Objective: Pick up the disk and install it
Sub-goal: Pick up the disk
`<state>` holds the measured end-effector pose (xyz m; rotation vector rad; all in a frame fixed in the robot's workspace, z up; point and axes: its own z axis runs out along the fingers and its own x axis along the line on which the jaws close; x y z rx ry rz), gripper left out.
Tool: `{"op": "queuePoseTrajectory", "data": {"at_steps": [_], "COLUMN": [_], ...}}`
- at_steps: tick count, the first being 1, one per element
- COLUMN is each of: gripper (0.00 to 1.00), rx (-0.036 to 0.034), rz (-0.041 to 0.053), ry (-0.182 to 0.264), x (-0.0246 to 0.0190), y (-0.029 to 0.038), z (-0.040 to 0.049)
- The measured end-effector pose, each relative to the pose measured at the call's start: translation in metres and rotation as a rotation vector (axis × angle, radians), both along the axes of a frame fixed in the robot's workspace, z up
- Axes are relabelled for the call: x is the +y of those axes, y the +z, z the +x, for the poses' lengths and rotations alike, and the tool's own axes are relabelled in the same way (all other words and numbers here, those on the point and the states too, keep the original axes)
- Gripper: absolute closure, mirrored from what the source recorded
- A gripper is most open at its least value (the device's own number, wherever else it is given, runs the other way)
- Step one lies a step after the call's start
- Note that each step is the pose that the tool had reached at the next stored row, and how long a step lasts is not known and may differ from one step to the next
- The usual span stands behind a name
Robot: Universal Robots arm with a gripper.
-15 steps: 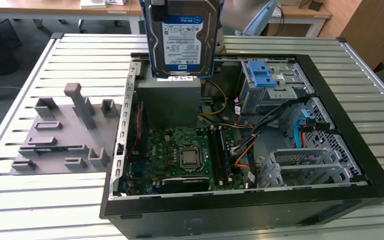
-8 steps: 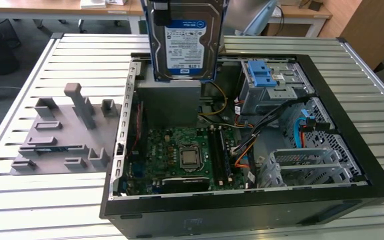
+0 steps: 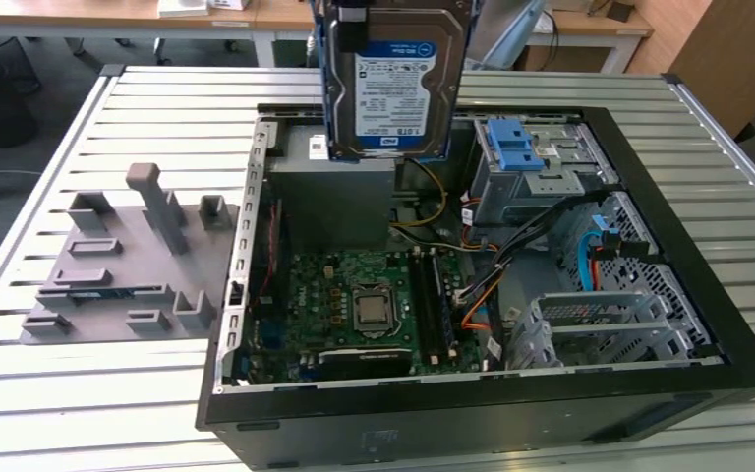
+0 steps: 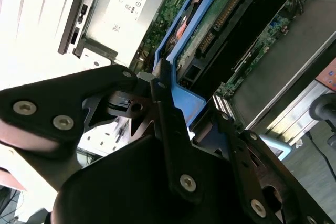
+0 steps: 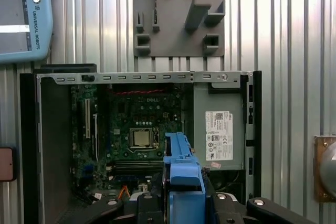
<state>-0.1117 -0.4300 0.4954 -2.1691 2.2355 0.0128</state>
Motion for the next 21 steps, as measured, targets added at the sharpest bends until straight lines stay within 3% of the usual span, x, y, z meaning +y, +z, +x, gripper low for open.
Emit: {"op": "queuePoseTrajectory", "data": {"at_steps": [7,12,17,21], "gripper": [0.64,0.64,0.64,0.64], "rx": [-0.0001,0.0023,0.0161,0.0184], "rz": [0.0002,-0.0005,-0.0007,-0.0006], "ry": [0.000,-0.004,-0.010,-0.011], "x": [-0.0002,-0.0051,-0.0110,-0.0117], "y": [-0.0006,-0.0006,-0.0008,-0.0011], "z": [0.0271,0.0290,0.0300,0.0307]}}
